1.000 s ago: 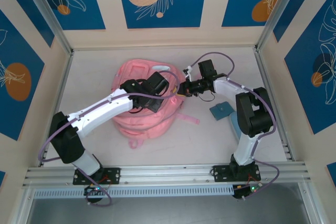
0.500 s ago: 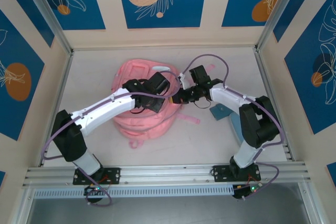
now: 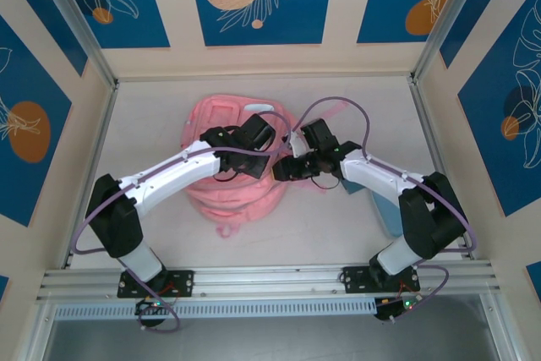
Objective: Pack books, pencil case, and school supplies into a backpack
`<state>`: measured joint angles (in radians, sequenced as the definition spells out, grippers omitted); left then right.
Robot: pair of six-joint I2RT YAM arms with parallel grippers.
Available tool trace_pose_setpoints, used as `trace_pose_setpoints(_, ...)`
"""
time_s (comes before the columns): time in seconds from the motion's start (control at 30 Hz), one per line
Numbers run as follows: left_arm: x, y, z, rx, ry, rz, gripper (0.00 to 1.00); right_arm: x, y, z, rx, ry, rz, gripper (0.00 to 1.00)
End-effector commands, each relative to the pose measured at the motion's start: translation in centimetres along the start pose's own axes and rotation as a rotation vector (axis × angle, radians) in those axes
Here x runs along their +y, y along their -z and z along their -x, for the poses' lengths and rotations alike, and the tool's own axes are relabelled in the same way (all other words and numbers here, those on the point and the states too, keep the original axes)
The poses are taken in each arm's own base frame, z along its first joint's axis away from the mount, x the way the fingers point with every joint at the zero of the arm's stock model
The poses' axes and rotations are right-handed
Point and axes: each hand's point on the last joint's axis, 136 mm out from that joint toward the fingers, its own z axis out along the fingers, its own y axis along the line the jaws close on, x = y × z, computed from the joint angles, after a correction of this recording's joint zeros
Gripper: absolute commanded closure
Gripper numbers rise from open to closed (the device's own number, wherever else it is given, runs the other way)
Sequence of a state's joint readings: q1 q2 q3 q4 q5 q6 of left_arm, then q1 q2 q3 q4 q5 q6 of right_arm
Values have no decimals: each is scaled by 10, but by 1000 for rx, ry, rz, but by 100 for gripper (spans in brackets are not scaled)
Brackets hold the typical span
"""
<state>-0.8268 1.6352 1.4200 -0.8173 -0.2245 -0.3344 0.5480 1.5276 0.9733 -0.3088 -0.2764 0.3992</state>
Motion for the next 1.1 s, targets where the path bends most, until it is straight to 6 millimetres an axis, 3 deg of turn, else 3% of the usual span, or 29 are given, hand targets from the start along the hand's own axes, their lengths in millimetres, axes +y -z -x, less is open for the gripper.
trace_pose_setpoints(0.0, 3, 18, 21, -97, 24, -26, 100, -3, 17, 24, -81, -17, -45, 52)
trace_pose_setpoints(0.13, 4, 24, 20, -112, 18, -33, 100, -10, 23, 34, -92, -50, -31, 41)
trace_pose_setpoints(0.33, 3, 28, 22, -124, 12, -45, 100, -6, 19, 45, -74, 40, 0, 39)
trace_pose_setpoints(0.4, 2, 28, 22, -124, 10, -46, 100, -2, 15, 46, -56, 80, 22, 43)
trace_pose_setpoints(0.47, 2, 28, 23, -123, 10, -46, 100, -1, 11, 47, -47, 125, 31, 60)
trace_pose_setpoints(0.53, 3, 28, 22, -122, 11, -44, 100, -13, 8, 47, -48, 158, -47, 66)
trace_pose_setpoints(0.77, 2, 29, 23, -121, 12, -51, 100, -30, 7, 42, -35, 193, -133, 68)
trace_pose_setpoints(1.07, 1, 30, 26, -128, 13, -55, 100, -16, -7, 41, 22, 236, -55, 72)
